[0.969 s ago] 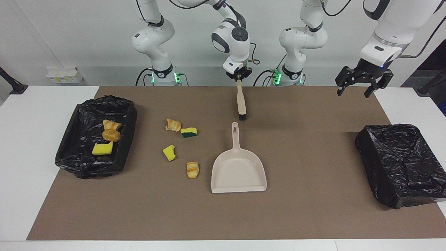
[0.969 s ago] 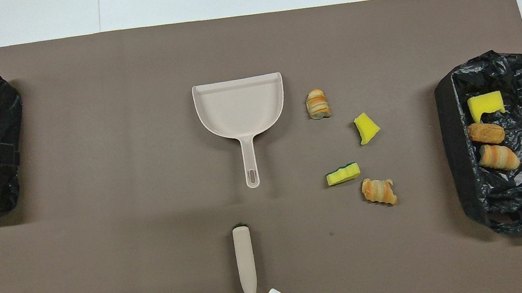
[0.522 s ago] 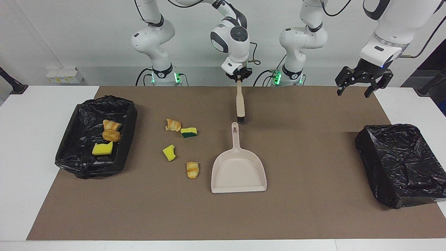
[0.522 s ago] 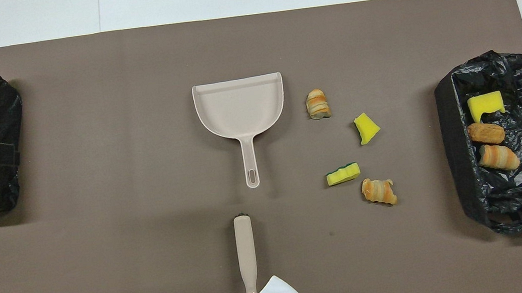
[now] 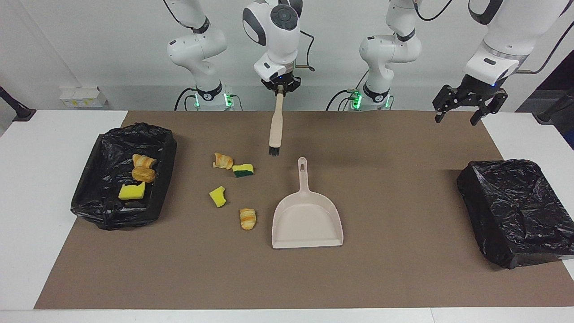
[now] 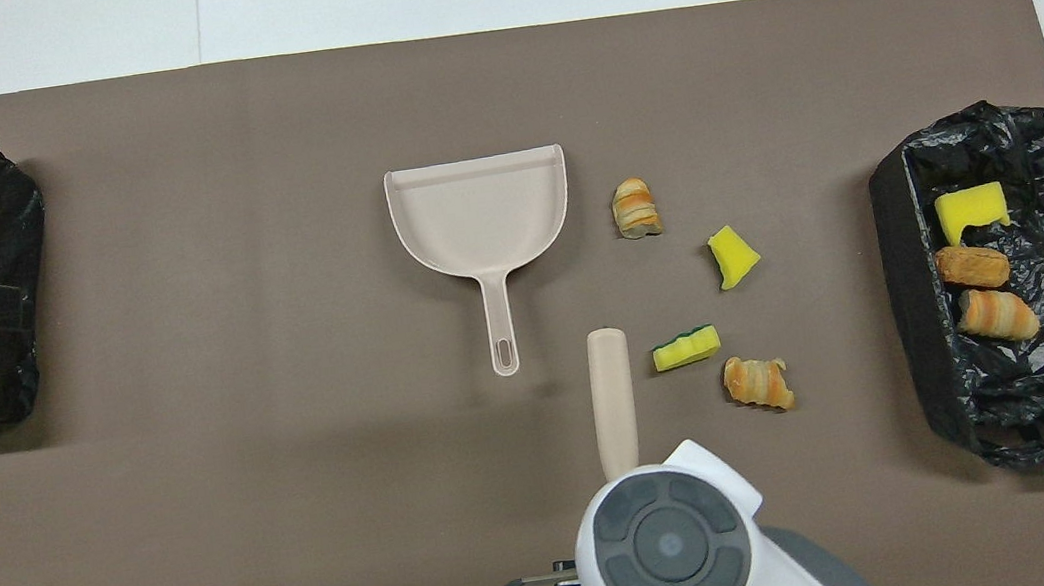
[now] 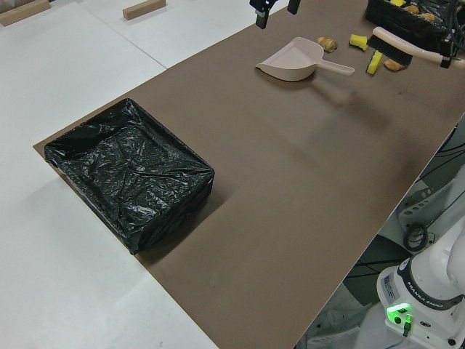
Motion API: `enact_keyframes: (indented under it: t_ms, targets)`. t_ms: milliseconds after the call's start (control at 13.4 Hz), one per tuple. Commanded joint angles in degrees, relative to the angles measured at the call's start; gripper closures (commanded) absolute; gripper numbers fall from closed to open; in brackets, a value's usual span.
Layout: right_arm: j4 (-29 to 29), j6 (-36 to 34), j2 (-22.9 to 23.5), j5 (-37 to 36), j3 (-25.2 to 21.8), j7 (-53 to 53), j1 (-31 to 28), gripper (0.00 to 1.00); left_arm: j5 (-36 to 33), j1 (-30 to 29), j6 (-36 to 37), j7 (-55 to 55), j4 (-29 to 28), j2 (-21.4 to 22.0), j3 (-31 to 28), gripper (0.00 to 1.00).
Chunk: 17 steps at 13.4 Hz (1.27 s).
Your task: Sweep and dump trash in bin
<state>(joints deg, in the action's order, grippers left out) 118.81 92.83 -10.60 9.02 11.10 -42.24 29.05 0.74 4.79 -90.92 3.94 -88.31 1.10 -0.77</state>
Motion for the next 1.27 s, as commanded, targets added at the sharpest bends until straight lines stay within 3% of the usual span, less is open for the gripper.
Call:
enact_keyframes:
  t_ms: [0, 447, 820, 1043, 1192]
  targets:
    - [-0.07, -3.17, -0.47, -6.09, 0.50, 8.37, -6.61, 1.00, -0.82, -1.01, 0.40, 0.27, 0.94, 0.04, 0.60, 0.00]
    - [3.80, -2.04, 0.23, -13.49, 0.68, 25.17, -24.81, 1.00, -0.74, -1.09, 0.84, -0.34, 0.94, 0.48, 0.68, 0.00]
    - [6.87, 0.86, 0.67, -15.44, 0.68, 31.33, -28.61, 1.00, -0.21, 5.74, -4.86, -2.52, -2.64, 0.31, 2.27, 0.00]
    - [7.57, 2.70, 0.93, -15.44, 0.68, 32.04, -29.31, 1.00, -0.12, 13.21, -16.35, -7.43, -8.62, -1.70, 2.27, 0.00]
    - [7.58, 2.80, 1.02, -15.44, 0.76, 32.74, -29.66, 1.00, -0.12, 18.83, -23.13, -15.94, -9.87, -5.99, 2.27, 0.00]
